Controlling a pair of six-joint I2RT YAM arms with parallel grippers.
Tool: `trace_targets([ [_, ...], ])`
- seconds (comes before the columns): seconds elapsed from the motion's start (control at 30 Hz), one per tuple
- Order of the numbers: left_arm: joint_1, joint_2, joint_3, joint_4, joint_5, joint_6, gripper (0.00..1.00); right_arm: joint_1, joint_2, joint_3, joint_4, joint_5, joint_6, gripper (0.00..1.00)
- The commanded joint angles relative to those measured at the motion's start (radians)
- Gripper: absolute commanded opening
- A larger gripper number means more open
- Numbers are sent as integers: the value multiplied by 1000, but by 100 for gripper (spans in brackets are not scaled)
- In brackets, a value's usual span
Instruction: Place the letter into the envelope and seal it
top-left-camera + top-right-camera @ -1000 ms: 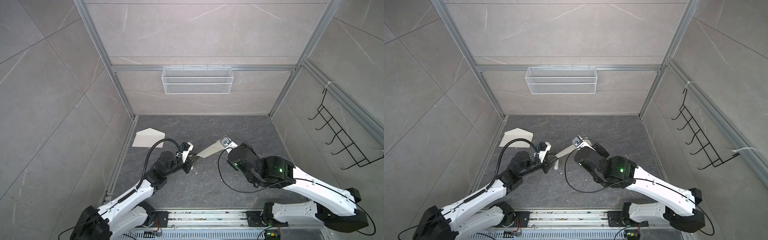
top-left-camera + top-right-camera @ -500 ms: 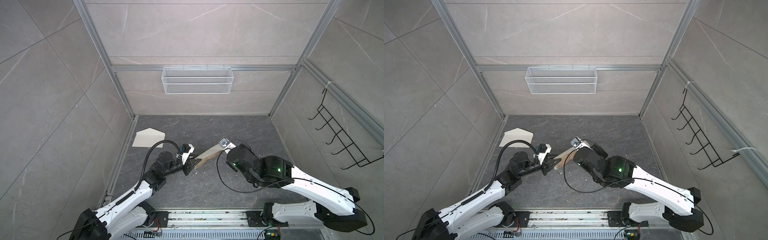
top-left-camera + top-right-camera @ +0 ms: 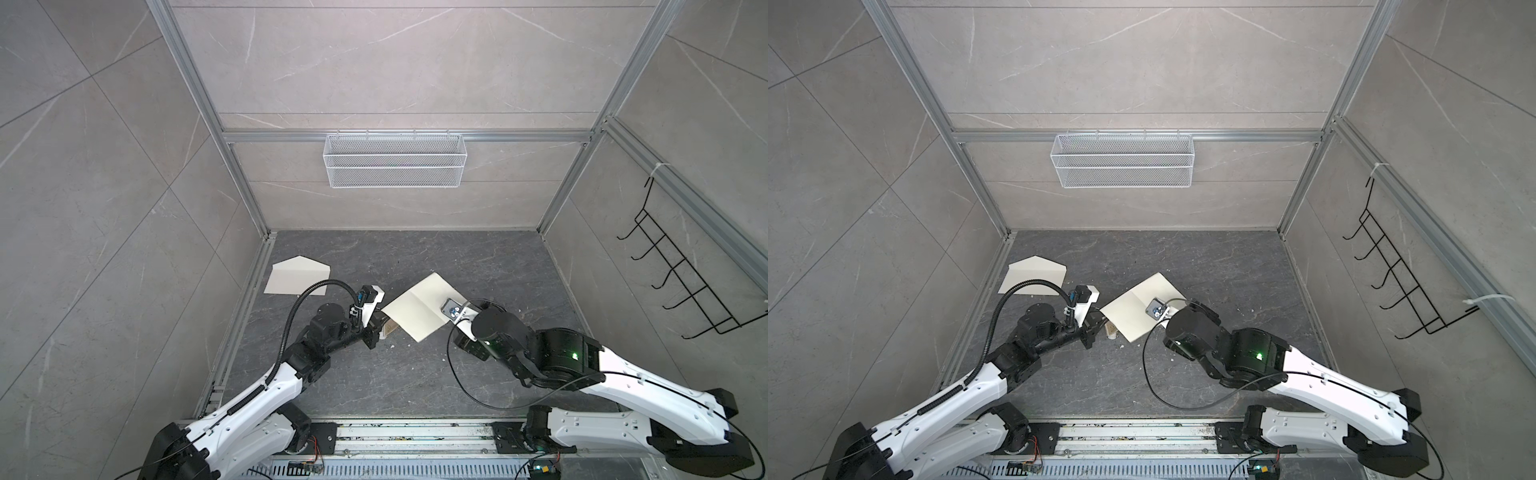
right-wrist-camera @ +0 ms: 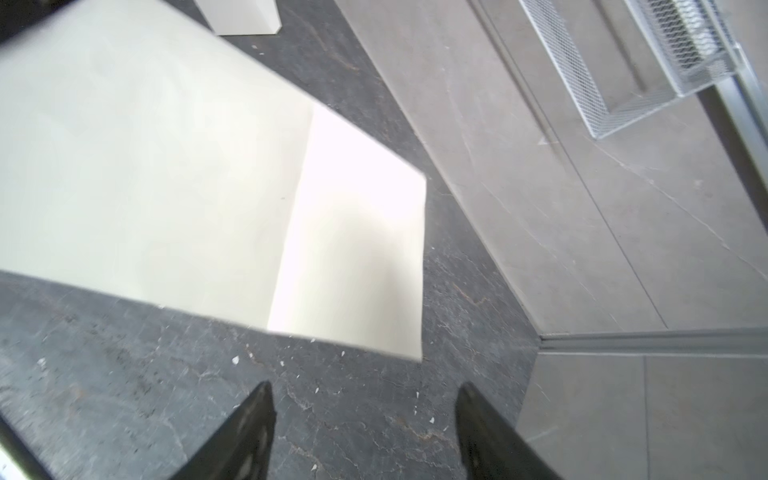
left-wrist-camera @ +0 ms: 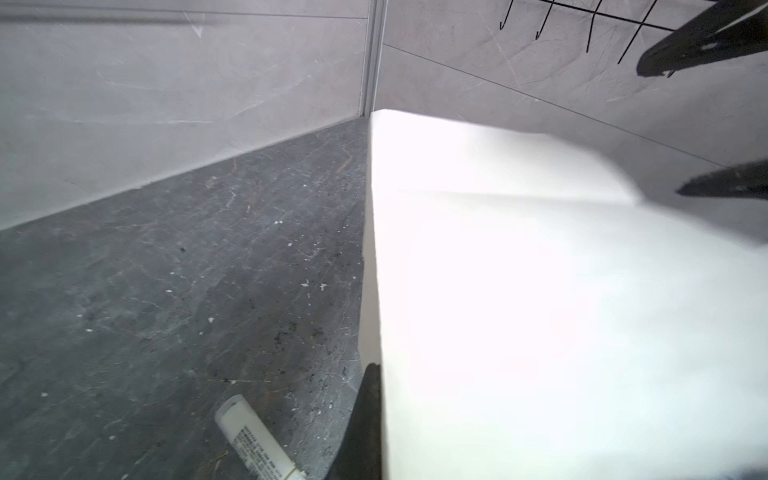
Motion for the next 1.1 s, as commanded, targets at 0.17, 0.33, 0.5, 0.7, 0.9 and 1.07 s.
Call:
trace_targets([
  [0.17,-1,-94,69,-132,60,247,0,-1,-131,-125,189,-342,-200,100],
  [0.33,-1,-98,105,-236,180,363,0,-2,-61,-129,277,-346,-254,100],
  [0.5,-2,-101,123,-340,262,479,0,-1,11,-116,370,-341,-270,98],
  [0.7,-2,-110,108,-354,327,550,0,-16,53,-155,465,-367,-272,94],
  [0.9,-2,-88,126,-375,355,588,0,-158,66,-173,469,-600,-237,92],
  [1.07,-2,-74,138,-377,364,603,0,-224,105,-144,424,-745,-238,87],
])
